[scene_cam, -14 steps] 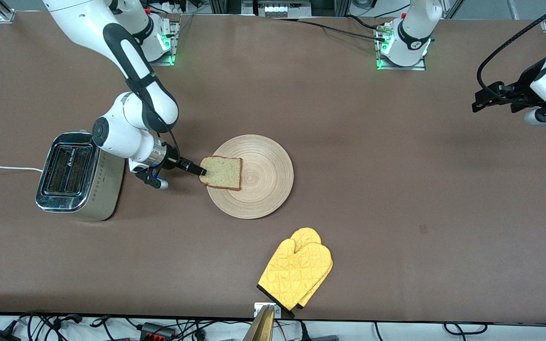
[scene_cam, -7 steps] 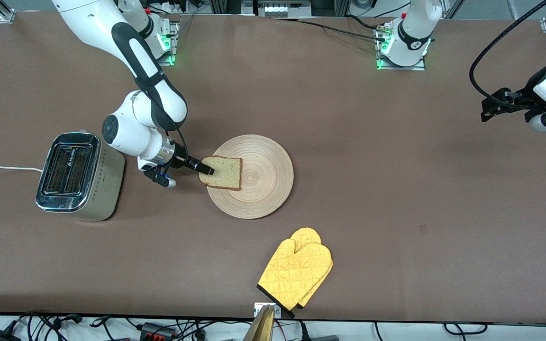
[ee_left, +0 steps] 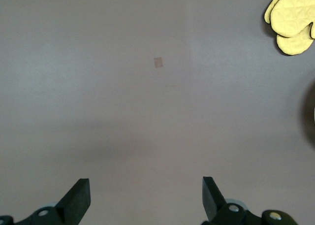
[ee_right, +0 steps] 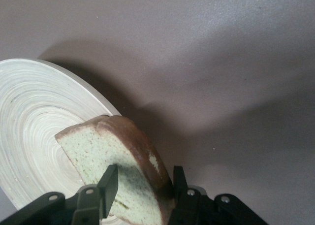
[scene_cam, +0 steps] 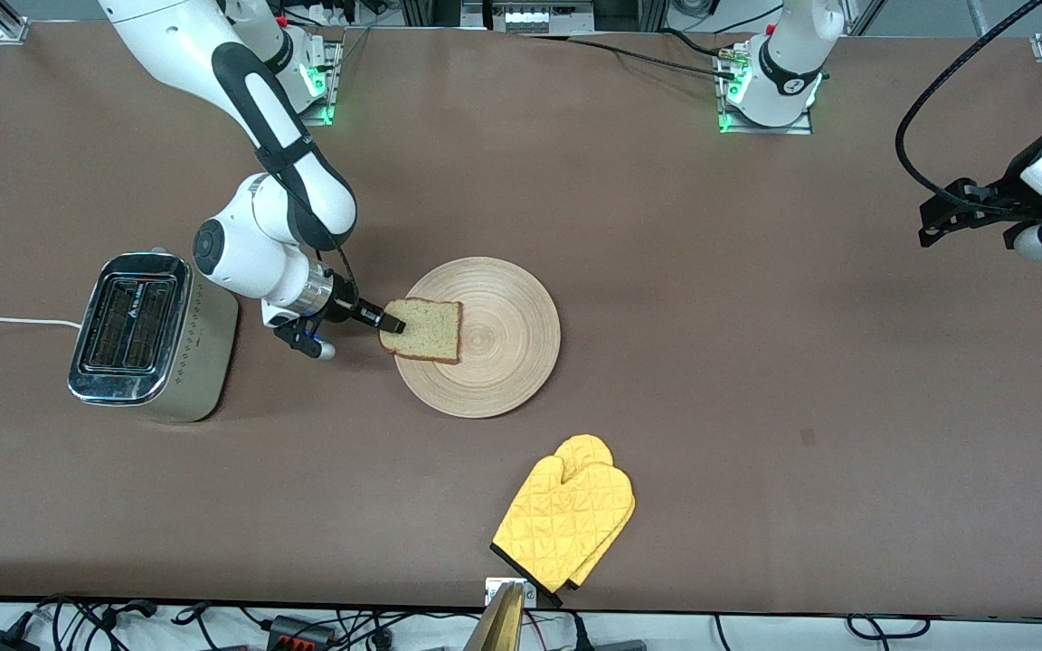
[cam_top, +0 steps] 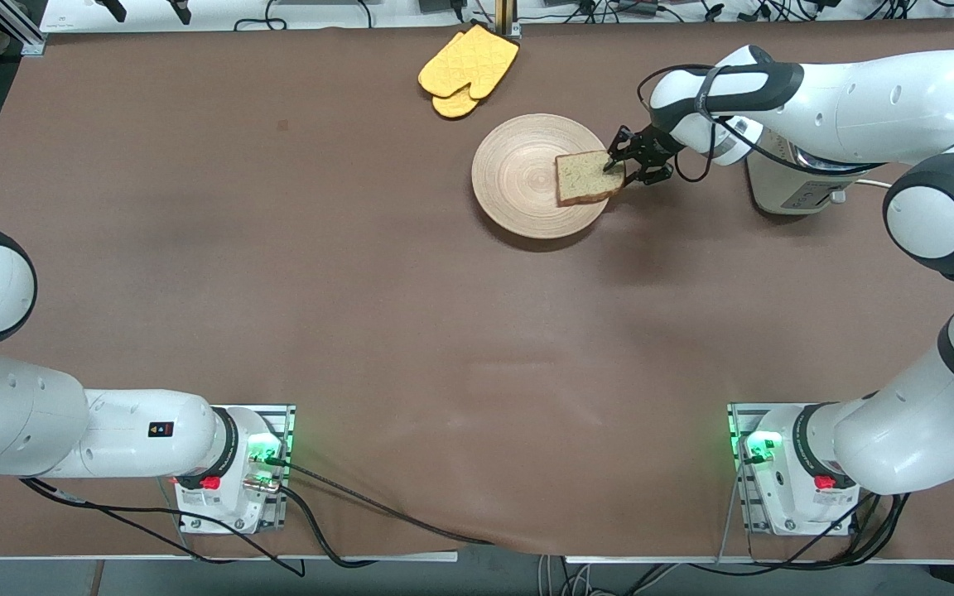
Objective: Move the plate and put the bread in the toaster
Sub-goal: 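Close the right gripper on the bread slice's crust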
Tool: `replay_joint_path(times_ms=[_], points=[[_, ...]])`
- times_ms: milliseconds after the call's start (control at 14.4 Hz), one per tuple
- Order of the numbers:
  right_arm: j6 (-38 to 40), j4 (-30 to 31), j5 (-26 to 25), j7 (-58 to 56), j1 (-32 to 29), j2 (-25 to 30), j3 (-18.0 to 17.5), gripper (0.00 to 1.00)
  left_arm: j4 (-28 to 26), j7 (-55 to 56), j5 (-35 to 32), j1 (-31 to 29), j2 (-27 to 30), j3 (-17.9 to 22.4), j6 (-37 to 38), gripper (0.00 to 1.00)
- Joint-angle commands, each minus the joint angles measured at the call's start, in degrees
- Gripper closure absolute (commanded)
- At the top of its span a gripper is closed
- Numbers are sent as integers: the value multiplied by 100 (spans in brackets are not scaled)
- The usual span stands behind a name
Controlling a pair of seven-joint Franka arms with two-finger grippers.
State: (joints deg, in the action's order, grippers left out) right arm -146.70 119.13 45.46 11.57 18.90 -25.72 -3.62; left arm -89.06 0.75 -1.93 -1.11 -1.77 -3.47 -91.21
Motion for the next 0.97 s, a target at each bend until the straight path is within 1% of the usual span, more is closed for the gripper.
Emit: replay_joint_path(times_ms=[0, 139, 209, 279, 487, 627, 696, 905], points=[[-34, -74, 156, -76, 34, -30, 19, 59, 144, -93, -18, -20, -51, -22, 33, 0], [-26, -127, 156, -102, 34, -21, 19, 67, 152, -101, -27, -3, -43, -30, 68, 0], [-17, -136, 156, -129, 26, -12, 19, 75, 152, -101, -27, 6, -43, -31, 69, 0], [-17, -144, 156, -146, 26, 5, 28, 80, 152, -93, -27, 6, -43, -31, 69, 0], [1, -162, 156, -146, -1, 31, 28, 82, 152, -84, -27, 6, -43, -22, 77, 0], [9, -162, 156, -138, -10, 58, 28, 92, 152, -84, -18, -3, -51, -22, 69, 0], [18, -162, 156, -129, -10, 101, 37, 100, 152, -84, -18, -3, -51, -22, 77, 0], [429, -389, 68, -155, -123, 198, 98, 100, 152, -75, -18, -3, -51, -22, 112, 0]])
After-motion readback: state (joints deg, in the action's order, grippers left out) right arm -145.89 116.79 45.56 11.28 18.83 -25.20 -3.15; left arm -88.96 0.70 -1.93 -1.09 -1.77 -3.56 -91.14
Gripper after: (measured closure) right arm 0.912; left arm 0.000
